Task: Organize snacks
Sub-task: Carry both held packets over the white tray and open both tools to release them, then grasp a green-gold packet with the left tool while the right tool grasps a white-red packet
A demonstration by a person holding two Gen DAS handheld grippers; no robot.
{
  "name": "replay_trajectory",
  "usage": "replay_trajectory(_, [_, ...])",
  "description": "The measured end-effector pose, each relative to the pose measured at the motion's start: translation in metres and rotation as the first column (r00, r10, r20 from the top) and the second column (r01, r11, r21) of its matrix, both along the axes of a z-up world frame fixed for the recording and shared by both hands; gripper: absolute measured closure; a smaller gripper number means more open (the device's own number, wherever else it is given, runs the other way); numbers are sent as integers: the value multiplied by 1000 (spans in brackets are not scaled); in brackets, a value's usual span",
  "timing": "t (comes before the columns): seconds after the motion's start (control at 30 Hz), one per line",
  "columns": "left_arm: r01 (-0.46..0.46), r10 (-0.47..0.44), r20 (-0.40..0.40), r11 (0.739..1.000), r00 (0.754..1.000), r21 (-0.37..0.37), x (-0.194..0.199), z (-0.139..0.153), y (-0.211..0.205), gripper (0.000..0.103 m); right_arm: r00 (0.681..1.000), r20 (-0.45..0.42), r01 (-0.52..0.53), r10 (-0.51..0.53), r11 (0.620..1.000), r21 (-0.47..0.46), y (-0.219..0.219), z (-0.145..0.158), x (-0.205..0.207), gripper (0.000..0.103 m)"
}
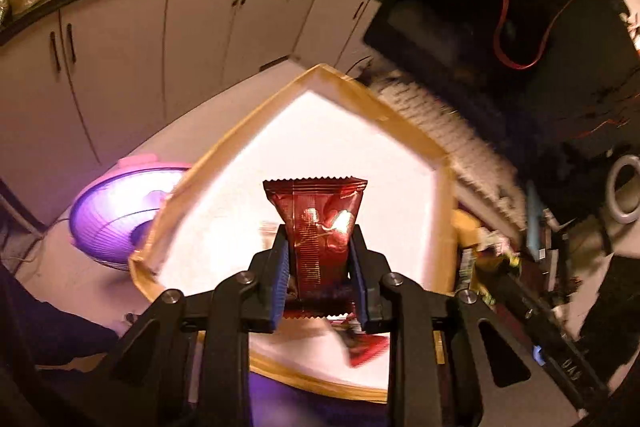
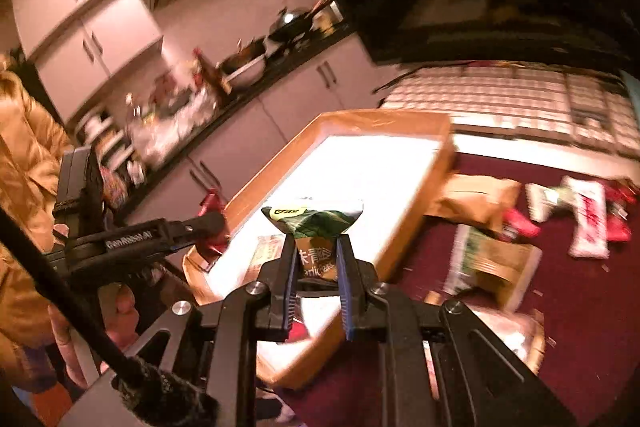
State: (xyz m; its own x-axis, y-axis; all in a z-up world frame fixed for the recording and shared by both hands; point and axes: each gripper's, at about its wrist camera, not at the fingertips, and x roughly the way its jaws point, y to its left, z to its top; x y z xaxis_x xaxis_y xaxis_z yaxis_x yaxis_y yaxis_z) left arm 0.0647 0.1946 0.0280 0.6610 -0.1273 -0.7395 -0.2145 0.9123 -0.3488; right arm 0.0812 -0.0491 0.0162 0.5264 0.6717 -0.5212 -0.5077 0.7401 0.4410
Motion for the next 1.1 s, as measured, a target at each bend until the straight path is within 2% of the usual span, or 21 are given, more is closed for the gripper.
replay_trajectory(0.23, [-24, 25, -54, 1000, 998, 15, -1, -20, 21, 74, 998, -51, -51, 45, 992, -115, 51, -18, 19, 86])
replay_trajectory(0.5, [-14, 23, -95, 996, 995, 88, 8, -28, 17, 74, 999, -30, -32, 24, 955, -295, 77, -32, 19, 86])
replay_trajectory(0.6, [-11, 29, -122, 989, 992, 147, 13, -35, 12, 74, 999, -34, -31, 21, 946, -324, 81, -36, 20, 86])
replay_trajectory(0.77, [-30, 46, -123, 991, 991, 132, 14, -38, 16, 72, 999, -42, -33, 20, 940, -338, 85, -40, 20, 83])
replay_trajectory(0.83, [-32, 47, -128, 992, 991, 118, 14, -40, 18, 63, 999, -38, -40, 29, 944, -327, 85, -40, 20, 83])
replay_trajectory(0.9, [-37, 49, -113, 994, 992, 105, 12, -38, 18, 51, 998, -42, -52, 42, 953, -300, 81, -38, 19, 76])
replay_trajectory(0.93, [-46, 56, -94, 994, 994, 101, 9, -34, 17, 48, 998, -38, -54, 46, 958, -280, 77, -36, 18, 73])
replay_trajectory(1.0, [-47, 51, -39, 994, 998, 99, 2, -24, 12, 37, 998, -28, -53, 48, 970, -237, 69, -30, 14, 59])
replay_trajectory(1.1, [-32, 29, 26, 992, 999, 125, -10, -6, -3, 30, 999, -19, -47, 45, 988, -148, 46, -19, 5, 54])
